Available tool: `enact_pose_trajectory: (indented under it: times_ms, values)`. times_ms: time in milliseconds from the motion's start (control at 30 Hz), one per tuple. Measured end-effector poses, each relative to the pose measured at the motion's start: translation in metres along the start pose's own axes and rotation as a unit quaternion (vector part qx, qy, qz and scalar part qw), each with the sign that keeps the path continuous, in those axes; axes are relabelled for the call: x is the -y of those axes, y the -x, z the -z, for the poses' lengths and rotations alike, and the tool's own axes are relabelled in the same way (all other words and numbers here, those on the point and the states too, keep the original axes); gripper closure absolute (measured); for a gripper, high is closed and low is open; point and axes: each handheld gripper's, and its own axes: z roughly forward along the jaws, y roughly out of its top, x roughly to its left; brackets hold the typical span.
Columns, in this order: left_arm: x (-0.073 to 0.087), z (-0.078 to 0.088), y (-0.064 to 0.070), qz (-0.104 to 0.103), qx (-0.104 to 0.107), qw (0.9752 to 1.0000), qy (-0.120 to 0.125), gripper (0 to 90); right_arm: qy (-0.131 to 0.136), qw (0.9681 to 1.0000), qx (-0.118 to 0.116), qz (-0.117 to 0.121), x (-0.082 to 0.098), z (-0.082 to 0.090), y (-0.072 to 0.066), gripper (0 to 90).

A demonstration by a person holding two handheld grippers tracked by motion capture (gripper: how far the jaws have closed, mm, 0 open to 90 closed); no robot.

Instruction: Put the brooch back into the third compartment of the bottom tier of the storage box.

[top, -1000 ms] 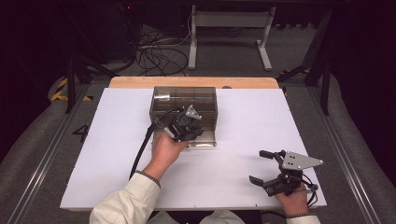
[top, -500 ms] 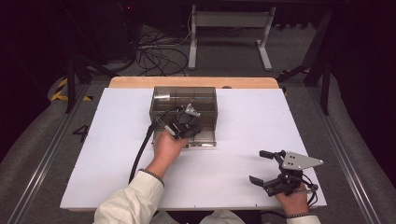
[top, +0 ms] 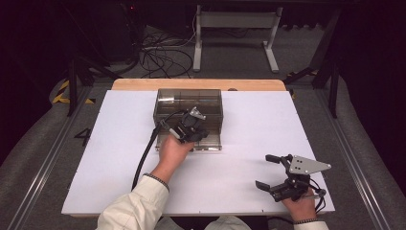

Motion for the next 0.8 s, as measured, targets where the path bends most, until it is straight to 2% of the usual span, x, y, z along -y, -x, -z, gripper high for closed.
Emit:
enact_pose_trajectory:
  times_ms: [367,567,800]
  values:
    - [0.003,-0.009,0.001,0.002,0.002,0.9999,-0.010,78.8,0.001,1.0000,0.000,0.000,0.000,0.000,0.000,3.5]
    - [0.004,-0.013,0.003,0.004,0.011,0.9999,-0.013,78.7,0.000,1.0000,0.000,0.000,0.000,0.000,0.000,3.5]
    - [0.005,-0.019,0.006,0.001,0.008,0.9998,-0.019,78.7,0.000,1.0000,-0.001,-0.001,0.000,0.001,0.000,3.5]
